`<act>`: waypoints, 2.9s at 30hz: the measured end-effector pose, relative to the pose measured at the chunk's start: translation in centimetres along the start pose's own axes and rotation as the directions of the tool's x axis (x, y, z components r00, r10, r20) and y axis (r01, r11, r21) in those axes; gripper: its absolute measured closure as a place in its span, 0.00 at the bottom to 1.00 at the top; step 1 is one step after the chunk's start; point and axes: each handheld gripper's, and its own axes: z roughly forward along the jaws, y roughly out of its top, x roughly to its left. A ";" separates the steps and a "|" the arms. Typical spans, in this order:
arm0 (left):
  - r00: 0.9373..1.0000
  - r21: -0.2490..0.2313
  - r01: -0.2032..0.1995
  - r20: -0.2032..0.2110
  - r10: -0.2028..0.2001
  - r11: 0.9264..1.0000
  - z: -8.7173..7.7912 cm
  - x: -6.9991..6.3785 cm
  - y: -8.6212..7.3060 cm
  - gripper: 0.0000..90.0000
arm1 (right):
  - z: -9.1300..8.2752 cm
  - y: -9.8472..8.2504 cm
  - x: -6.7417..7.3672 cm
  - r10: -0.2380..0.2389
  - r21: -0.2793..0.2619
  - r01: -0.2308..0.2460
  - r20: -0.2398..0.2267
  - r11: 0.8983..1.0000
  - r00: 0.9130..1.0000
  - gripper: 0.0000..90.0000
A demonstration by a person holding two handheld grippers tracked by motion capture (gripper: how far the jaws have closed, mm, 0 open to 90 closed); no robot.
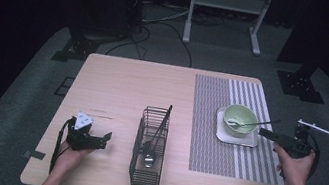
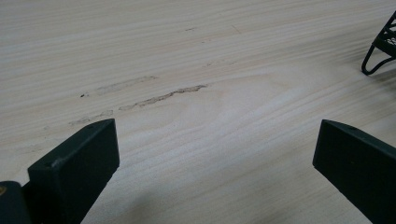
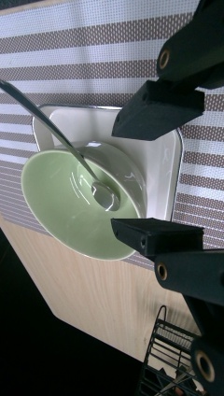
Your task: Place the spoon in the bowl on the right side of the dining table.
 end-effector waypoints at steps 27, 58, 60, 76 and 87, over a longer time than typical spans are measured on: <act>1.000 0.002 -0.008 0.001 0.008 1.000 0.0 0.0 0.0 0.00 | 0.5 -2.3 0.9 -0.036 0.047 0.037 -0.028 0.998 0.999 0.51; 1.000 0.003 -0.009 0.000 0.009 1.000 0.0 -0.1 0.0 0.00 | 2.0 -5.0 3.1 -0.112 0.119 0.119 -0.064 0.986 0.992 0.47; 1.000 0.002 -0.009 0.001 0.009 1.000 0.0 -0.1 0.0 0.00 | 2.1 -5.2 3.3 -0.119 0.120 0.127 -0.069 0.985 0.990 0.47; 1.000 0.002 -0.008 0.000 0.008 1.000 0.0 -0.1 0.0 0.00 | 2.6 -6.3 4.5 -0.160 0.148 0.171 -0.083 0.974 0.984 0.46; 1.000 0.001 -0.006 0.002 0.006 1.000 0.0 -0.1 0.0 0.00 | 2.9 -7.0 5.5 -0.191 0.163 0.205 -0.097 0.965 0.977 0.45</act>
